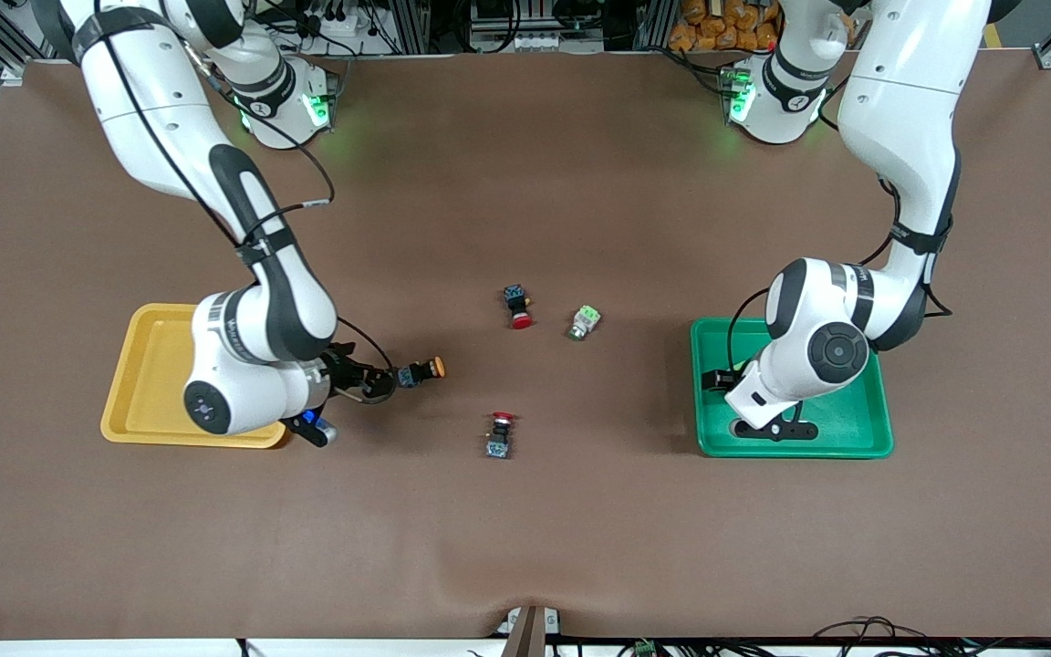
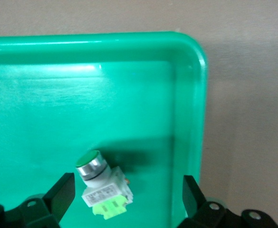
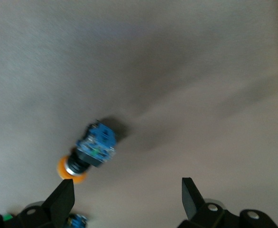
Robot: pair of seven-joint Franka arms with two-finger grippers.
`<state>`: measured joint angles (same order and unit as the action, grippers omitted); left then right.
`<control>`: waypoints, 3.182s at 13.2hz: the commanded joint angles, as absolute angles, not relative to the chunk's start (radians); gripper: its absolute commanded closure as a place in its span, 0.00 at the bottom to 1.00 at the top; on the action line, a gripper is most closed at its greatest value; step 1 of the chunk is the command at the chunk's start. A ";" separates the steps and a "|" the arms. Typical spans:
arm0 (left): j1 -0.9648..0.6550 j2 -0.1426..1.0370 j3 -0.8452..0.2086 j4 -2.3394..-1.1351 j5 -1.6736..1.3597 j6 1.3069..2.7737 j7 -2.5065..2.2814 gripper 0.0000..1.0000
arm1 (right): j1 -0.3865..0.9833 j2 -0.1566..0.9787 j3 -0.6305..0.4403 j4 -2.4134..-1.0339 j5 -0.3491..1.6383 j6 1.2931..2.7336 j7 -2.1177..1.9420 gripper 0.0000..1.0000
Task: Place green and yellow buttons in trays
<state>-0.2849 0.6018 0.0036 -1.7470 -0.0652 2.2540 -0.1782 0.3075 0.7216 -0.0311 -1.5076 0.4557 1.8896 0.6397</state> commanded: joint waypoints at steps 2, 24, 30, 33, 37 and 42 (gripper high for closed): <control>-0.319 0.565 -0.041 -1.759 -0.029 2.246 -0.154 0.00 | 0.373 0.715 -0.041 -1.534 0.479 2.022 0.819 0.00; -0.551 0.595 -0.150 -1.887 -0.025 2.494 -0.216 0.00 | 0.370 0.617 -0.129 -1.611 0.402 1.999 0.633 0.91; -0.563 0.623 -0.150 -1.885 -0.025 2.528 -0.216 0.51 | 0.296 0.594 -0.355 -1.471 0.368 1.691 0.162 0.83; -0.568 0.618 -0.150 -1.879 -0.025 2.528 -0.230 0.96 | 0.276 0.598 -0.487 -1.471 0.368 1.646 -0.123 0.81; -0.545 0.569 -0.141 -1.876 -0.025 2.484 -0.256 1.00 | 0.180 0.606 -0.494 -1.471 0.368 1.638 -0.266 0.75; -0.387 0.496 -0.141 -1.875 -0.025 2.392 -0.268 1.00 | 0.156 0.597 -0.495 -1.421 0.364 1.638 -0.362 0.00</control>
<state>-0.4592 0.5522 -0.1349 -1.8606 -0.0467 2.4479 -0.2428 0.1550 0.6067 -0.5028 -1.4722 0.3735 1.6536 -0.3487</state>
